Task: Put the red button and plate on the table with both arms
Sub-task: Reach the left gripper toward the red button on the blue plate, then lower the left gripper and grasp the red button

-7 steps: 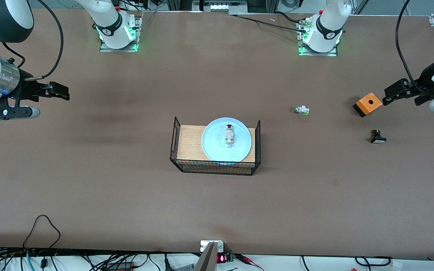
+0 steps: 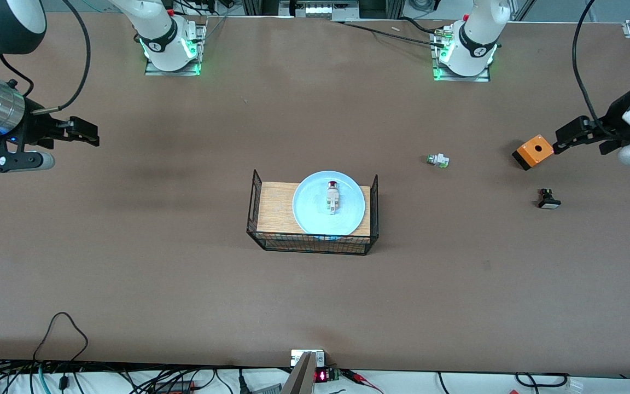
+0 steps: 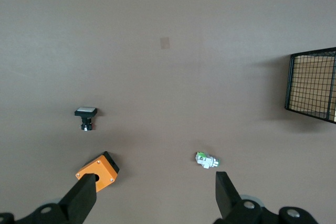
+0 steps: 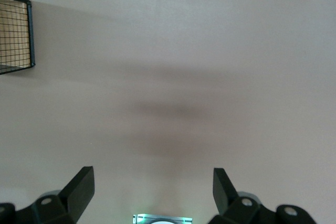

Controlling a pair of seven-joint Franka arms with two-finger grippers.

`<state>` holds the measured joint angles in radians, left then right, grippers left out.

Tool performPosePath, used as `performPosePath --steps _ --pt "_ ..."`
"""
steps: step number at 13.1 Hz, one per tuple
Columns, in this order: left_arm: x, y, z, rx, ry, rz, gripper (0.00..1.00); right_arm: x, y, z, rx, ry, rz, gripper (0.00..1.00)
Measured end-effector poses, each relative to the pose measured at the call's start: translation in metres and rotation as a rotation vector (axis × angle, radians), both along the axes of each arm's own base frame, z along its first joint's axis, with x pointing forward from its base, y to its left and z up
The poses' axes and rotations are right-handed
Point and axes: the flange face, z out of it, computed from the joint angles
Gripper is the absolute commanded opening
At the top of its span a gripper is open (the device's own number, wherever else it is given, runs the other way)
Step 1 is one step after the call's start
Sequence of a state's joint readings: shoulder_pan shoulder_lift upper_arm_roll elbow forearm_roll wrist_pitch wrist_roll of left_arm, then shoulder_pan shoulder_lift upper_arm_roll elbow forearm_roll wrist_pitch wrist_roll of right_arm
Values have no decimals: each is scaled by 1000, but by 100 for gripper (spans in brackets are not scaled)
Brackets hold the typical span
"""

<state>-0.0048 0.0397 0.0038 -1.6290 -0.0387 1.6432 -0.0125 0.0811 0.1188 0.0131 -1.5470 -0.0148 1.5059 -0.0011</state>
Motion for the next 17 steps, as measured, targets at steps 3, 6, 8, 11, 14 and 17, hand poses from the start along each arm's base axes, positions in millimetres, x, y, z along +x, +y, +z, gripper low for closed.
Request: performPosePath --steps 3,6,8,11,14,17 --pt "8 -55 -26 -5 43 -97 100 0 3 1 0 -2 6 100" --pt "-5 -167 -35 -20 50 -291 100 2 2 -2 0 3 3 100" --pt "-11 -247 -37 -50 39 -360 100 2 3 -2 0 2 4 100" --pt "7 -328 -66 -100 62 -309 100 2 2 -2 0 2 3 100" --pt "32 -374 -116 -149 66 -274 100 3 3 3 1 -8 5 100" --pt "41 -404 -166 -173 60 -262 100 5 5 8 2 -19 7 100"
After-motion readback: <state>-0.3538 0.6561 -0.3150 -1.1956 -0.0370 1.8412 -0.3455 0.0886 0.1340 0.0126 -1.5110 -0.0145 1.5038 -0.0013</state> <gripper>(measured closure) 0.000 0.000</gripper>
